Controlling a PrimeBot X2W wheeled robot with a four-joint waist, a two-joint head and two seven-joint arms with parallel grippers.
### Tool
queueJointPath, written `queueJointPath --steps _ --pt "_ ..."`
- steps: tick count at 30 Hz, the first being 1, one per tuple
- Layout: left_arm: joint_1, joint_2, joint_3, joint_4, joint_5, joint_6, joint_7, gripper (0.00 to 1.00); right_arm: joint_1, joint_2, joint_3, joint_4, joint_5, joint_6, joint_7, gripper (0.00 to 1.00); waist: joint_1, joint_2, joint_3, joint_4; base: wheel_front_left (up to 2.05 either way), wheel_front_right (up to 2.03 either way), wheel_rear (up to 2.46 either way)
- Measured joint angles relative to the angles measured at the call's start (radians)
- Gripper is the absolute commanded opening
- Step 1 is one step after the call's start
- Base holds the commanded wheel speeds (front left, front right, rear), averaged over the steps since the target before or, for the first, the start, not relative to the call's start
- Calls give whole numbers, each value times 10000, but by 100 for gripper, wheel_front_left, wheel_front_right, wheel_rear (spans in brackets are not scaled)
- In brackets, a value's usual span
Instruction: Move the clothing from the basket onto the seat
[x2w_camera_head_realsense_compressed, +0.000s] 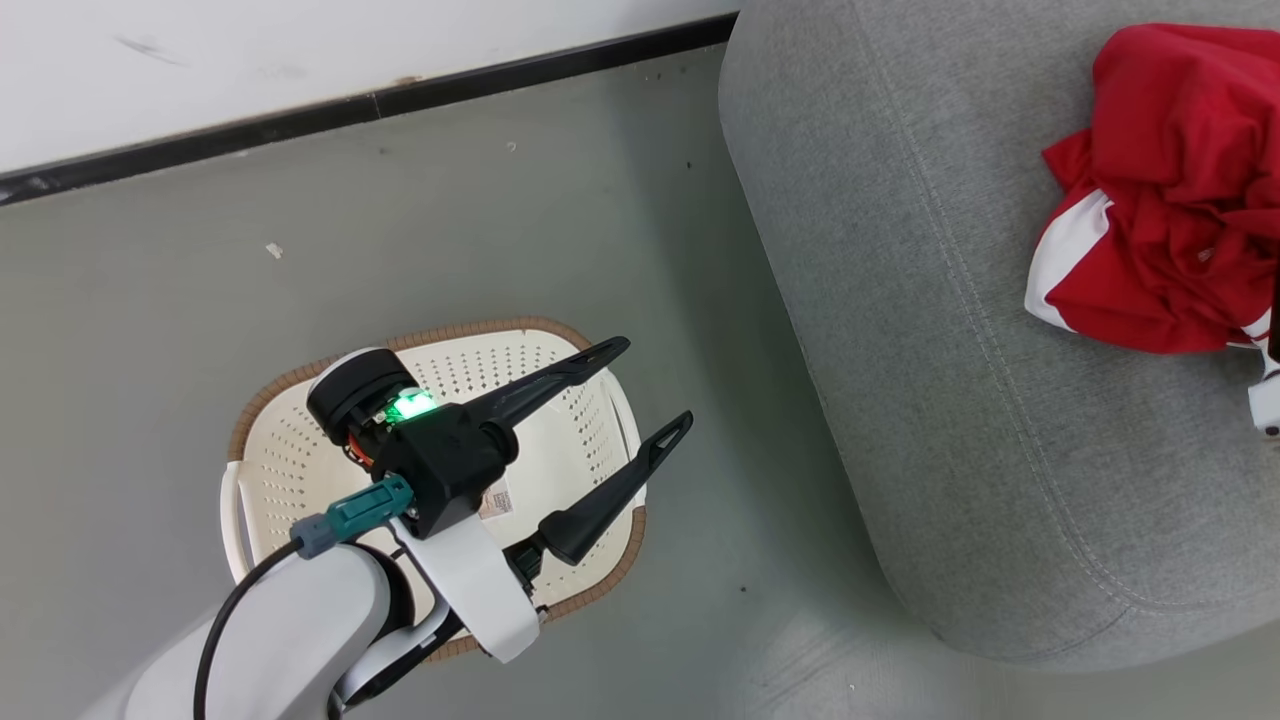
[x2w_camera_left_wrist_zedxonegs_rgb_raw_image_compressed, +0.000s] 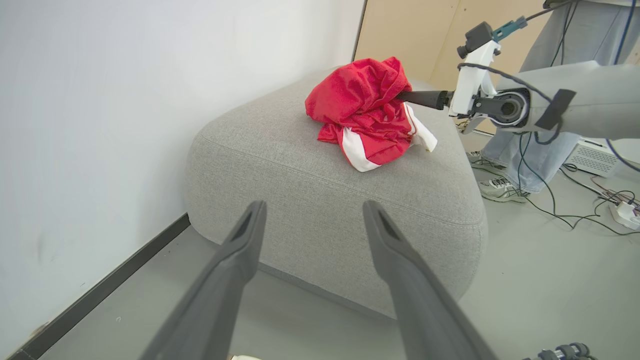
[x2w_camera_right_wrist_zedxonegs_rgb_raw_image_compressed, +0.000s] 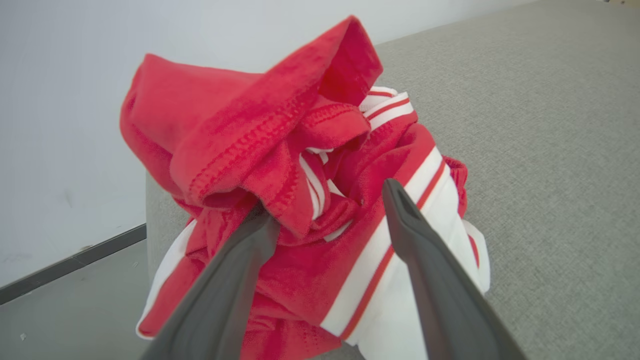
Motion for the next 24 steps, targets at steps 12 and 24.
queueJointPath --steps 12,24 --pt "135 -84 311 525 -309 105 -297 100 1010 -217 -267 -882 -86 0 -50 100 0 0 -690 -44 0 0 0" --pt "545 -54 903 1175 -598 431 -811 100 1414 21 134 -2619 65 0 -50 100 0 0 -1503 47 0 0 0"
